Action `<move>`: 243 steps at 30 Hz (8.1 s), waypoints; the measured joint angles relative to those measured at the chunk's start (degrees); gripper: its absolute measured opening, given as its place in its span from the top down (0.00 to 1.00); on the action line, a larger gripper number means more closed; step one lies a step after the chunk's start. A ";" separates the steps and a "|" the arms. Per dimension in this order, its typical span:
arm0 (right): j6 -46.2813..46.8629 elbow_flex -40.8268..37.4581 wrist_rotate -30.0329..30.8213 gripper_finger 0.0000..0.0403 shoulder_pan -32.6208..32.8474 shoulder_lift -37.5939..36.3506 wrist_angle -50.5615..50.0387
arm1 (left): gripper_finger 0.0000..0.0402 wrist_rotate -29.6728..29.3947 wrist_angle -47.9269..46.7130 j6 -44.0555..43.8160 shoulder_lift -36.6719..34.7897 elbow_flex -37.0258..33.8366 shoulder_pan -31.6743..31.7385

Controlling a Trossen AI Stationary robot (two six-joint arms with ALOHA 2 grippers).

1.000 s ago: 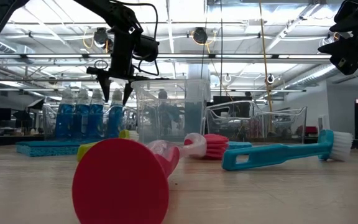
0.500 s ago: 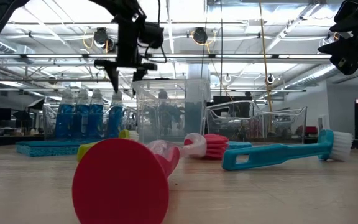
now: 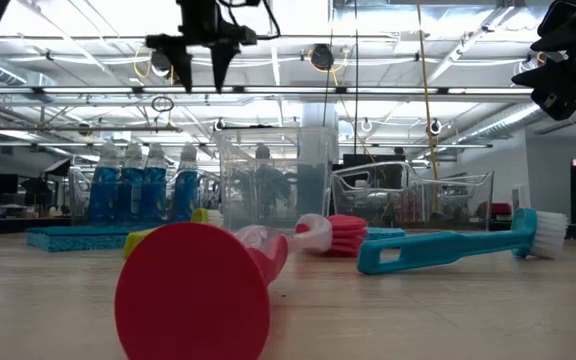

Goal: Pick & Place Kitchen Sink Supplies
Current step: Put the sponge into the right transparent bin

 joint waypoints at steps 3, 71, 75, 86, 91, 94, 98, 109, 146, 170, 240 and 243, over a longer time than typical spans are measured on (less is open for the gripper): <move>0.00 0.00 -0.04 0.55 -0.02 0.07 -0.04 | 0.33 -0.05 0.32 -3.28 -1.67 -0.03 -3.33; -0.02 0.00 -0.01 0.55 -0.01 0.09 0.06 | 0.33 1.76 8.31 -37.91 0.14 -3.68 -40.93; 0.00 0.00 -0.02 0.55 -0.01 0.09 0.13 | 0.33 4.56 13.81 -36.72 1.02 -7.40 -40.99; 0.00 0.00 -0.02 0.55 0.00 0.09 0.08 | 0.33 8.44 15.38 -41.93 1.38 -17.37 -41.33; 0.00 0.00 -0.02 0.55 -0.01 0.09 0.08 | 0.33 12.53 8.70 -47.60 1.34 -22.09 -41.35; 0.00 0.00 -0.03 0.55 -0.02 0.09 0.08 | 0.33 18.24 6.67 -49.26 1.32 -24.73 -41.42; 0.01 0.00 -0.03 0.55 0.00 0.09 0.08 | 0.33 26.64 7.83 -54.13 1.32 -27.57 -42.74; 0.00 0.00 -0.02 0.55 -0.01 0.09 0.06 | 0.33 36.15 14.32 -73.61 1.32 -29.65 -50.58; 0.02 0.00 -0.04 0.55 0.00 0.07 0.06 | 0.33 38.34 43.63 -86.19 1.32 -52.15 -59.32; 3.19 0.00 0.02 0.55 -0.02 0.07 0.08 | 0.33 32.30 51.43 -69.02 0.50 -55.39 -57.11; 4.90 0.00 0.00 0.55 -0.01 0.08 0.60 | 0.47 28.58 46.74 -76.38 1.66 -55.15 -52.23; 4.90 0.02 0.00 0.55 -0.02 0.09 0.60 | 0.58 26.38 46.57 -73.92 1.38 -55.22 -52.28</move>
